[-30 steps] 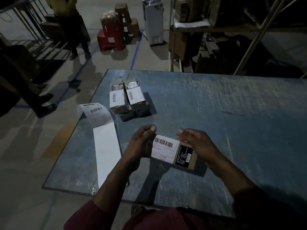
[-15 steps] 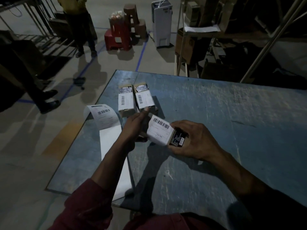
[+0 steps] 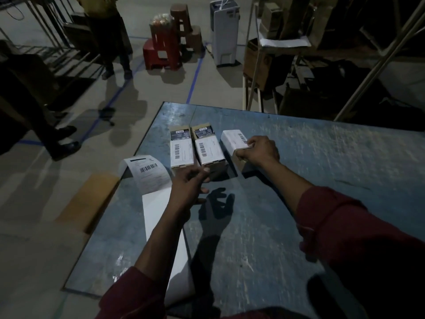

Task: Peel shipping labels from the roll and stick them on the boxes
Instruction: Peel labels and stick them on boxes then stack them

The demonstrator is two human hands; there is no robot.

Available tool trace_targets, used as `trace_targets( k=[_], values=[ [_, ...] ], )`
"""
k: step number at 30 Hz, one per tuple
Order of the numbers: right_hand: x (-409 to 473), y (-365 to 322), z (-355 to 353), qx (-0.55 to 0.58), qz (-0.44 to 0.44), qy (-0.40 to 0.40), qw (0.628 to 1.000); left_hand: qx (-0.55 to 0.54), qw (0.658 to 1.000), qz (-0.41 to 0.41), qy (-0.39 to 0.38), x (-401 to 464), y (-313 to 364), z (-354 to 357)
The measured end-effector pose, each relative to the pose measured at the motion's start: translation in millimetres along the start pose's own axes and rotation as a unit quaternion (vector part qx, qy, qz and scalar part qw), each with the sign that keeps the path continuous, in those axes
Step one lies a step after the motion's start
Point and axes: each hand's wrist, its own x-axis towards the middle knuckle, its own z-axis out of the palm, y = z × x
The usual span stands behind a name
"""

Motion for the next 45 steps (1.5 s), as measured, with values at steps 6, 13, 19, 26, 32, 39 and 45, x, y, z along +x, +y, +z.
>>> trace_targets(
  k=[6,13,19,26,32,39,45],
  values=[
    [13.5,3.6,35.4,0.069,-0.031,-0.021,0.997,-0.01,1.0,-0.022,0.006,7.3,-9.1,-8.2],
    [19.5,10.6,36.3,0.136,-0.02,-0.064,0.988,-0.014,1.0,-0.026,-0.002,14.1,-14.6,-12.2],
    [-23.5,18.4,12.5,0.154,-0.031,-0.028,0.987,0.01,0.999,-0.011,-0.03,8.4,-15.3,2.2],
    [-135.7,99.0,-29.8,0.173,-0.026,0.024,0.984,0.087,0.992,0.022,-0.088,-13.2,-40.0,61.6],
    [-208.1,214.2,-109.3,0.14,0.032,0.195,0.97,0.233,0.943,0.102,-0.214,-41.0,-61.1,158.5],
    [-293.5,332.0,-207.4,0.034,0.148,0.369,0.917,0.38,0.815,0.216,-0.379,-96.0,-91.5,300.0],
    [-333.2,362.8,-287.6,-0.088,0.207,0.485,0.845,0.379,0.769,0.253,-0.449,-144.0,-104.5,398.8]
  ],
)
